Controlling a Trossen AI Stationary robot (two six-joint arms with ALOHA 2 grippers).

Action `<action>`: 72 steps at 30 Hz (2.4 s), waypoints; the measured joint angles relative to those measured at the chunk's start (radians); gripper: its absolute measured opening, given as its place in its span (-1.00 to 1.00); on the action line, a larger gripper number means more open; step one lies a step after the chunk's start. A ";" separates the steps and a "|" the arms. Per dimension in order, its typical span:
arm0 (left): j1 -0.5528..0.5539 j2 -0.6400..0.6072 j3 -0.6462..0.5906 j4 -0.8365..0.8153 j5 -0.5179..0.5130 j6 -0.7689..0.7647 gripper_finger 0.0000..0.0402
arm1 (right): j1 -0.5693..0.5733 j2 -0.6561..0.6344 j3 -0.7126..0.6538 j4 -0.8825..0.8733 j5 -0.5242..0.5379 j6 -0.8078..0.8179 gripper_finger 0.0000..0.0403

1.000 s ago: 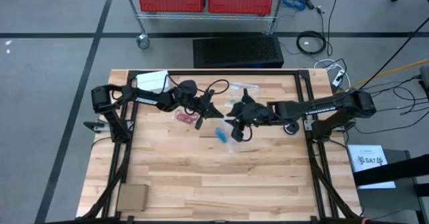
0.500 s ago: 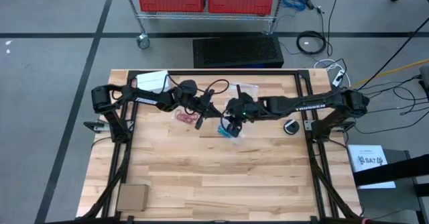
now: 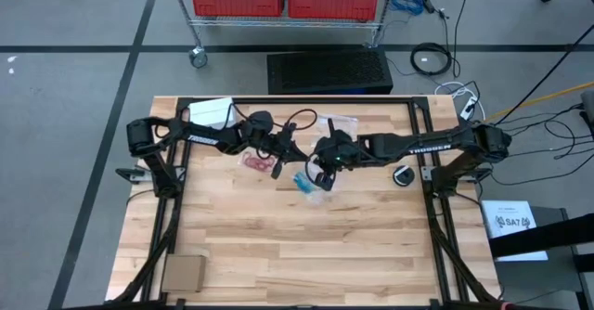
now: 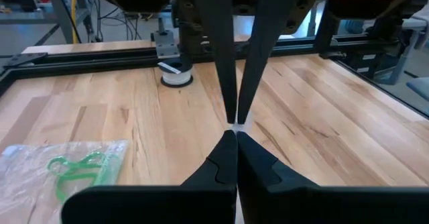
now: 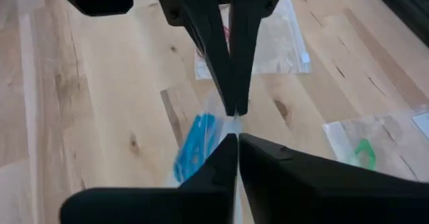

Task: Sort rubber bands
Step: Close the bottom right transparent zip lock bag

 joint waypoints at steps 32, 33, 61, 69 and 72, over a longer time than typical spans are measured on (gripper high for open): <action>0.000 0.000 0.000 0.003 -0.004 0.000 -1.00 | -0.026 0.068 0.029 -0.016 -0.031 -0.008 -0.51; 0.001 0.000 0.000 0.003 -0.004 0.000 -1.00 | -0.026 0.070 0.029 -0.016 -0.033 -0.007 -0.52; 0.002 0.000 0.000 0.002 -0.004 0.000 -1.00 | -0.030 0.033 0.029 -0.008 -0.062 0.005 -0.46; 0.002 0.000 0.000 0.002 -0.004 0.000 -1.00 | -0.040 0.033 0.029 -0.008 -0.061 -0.013 -0.87; 0.005 0.000 0.000 0.001 -0.004 0.000 -1.00 | -0.039 0.033 0.029 -0.018 -0.062 -0.013 -0.96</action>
